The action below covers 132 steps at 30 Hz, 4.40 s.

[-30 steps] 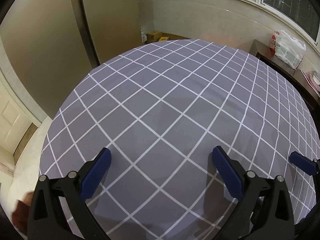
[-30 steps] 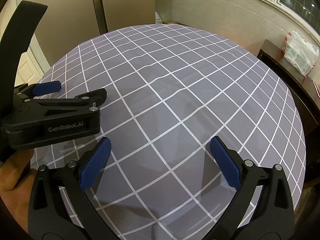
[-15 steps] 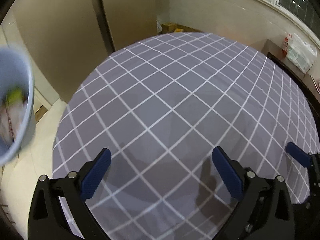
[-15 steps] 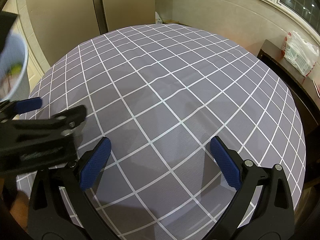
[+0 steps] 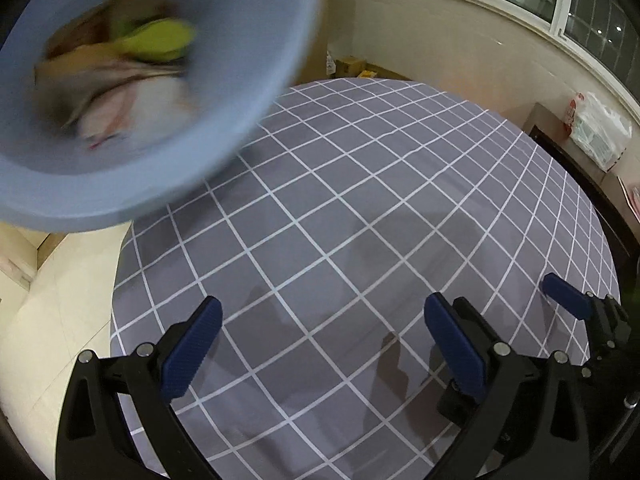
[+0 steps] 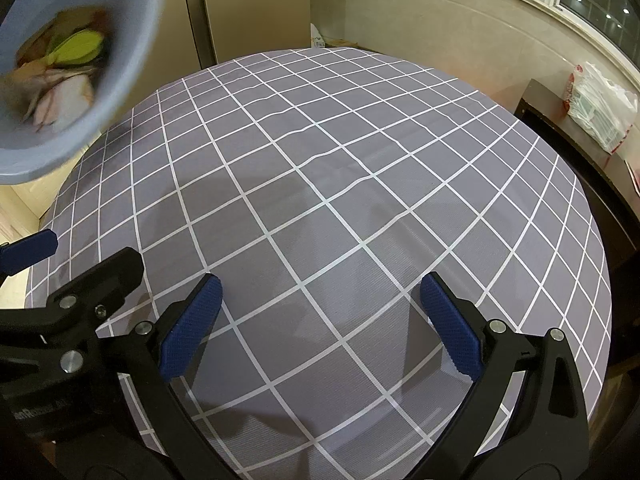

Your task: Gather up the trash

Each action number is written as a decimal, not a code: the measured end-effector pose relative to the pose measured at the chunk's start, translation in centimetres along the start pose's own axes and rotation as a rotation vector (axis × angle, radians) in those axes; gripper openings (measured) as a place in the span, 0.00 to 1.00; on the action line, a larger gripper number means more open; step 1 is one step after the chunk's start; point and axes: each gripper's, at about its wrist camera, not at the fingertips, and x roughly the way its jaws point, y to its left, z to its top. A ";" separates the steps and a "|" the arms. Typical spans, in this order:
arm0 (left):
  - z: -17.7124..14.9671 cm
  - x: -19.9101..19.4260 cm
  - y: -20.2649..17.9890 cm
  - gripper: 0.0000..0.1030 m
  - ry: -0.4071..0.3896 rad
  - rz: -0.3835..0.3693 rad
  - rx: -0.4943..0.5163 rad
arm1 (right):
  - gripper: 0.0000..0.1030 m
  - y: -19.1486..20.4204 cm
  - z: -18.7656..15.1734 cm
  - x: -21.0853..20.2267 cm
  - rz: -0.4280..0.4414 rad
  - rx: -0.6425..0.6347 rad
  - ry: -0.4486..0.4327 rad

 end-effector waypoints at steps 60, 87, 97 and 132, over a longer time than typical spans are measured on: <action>1.8 4.5 -1.0 0.96 -0.033 -0.009 0.078 | 0.94 0.1 0.0 0.1 0.000 0.000 0.000; 1.8 4.6 -1.0 0.96 -0.032 -0.009 0.078 | 0.94 0.1 0.0 0.1 -0.001 0.000 -0.001; 1.8 4.6 -1.0 0.96 -0.033 -0.010 0.078 | 0.94 0.1 0.0 0.1 -0.001 0.000 -0.001; 1.7 4.6 -1.0 0.96 -0.033 -0.010 0.078 | 0.94 0.1 0.0 0.1 -0.001 0.001 -0.001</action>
